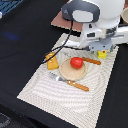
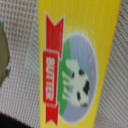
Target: Interact with the objects in diverse but meaningful ways.
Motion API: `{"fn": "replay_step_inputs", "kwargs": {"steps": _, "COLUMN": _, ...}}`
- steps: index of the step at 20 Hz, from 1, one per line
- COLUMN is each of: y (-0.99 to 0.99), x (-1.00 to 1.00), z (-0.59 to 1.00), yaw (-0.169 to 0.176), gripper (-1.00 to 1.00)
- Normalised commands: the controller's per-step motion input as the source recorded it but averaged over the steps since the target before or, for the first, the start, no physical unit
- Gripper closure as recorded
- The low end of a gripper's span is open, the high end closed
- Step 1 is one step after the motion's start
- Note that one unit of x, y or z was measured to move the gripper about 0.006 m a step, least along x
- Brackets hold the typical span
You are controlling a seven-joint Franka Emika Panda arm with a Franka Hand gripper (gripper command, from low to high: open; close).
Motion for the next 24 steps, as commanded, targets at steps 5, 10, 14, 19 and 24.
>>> {"fn": "replay_step_inputs", "kwargs": {"steps": 5, "y": 0.17, "x": 0.48, "z": -0.18, "yaw": 0.0, "gripper": 1.0}}
{"fn": "replay_step_inputs", "kwargs": {"steps": 10, "y": 0.07, "x": 0.25, "z": -0.01, "yaw": 0.0, "gripper": 1.0}}
{"fn": "replay_step_inputs", "kwargs": {"steps": 14, "y": -0.01, "x": -0.23, "z": 0.85, "yaw": -0.022, "gripper": 1.0}}
{"fn": "replay_step_inputs", "kwargs": {"steps": 19, "y": -0.19, "x": -0.42, "z": 1.0, "yaw": -0.04, "gripper": 1.0}}
{"fn": "replay_step_inputs", "kwargs": {"steps": 24, "y": -0.54, "x": -0.57, "z": 0.69, "yaw": -0.015, "gripper": 1.0}}
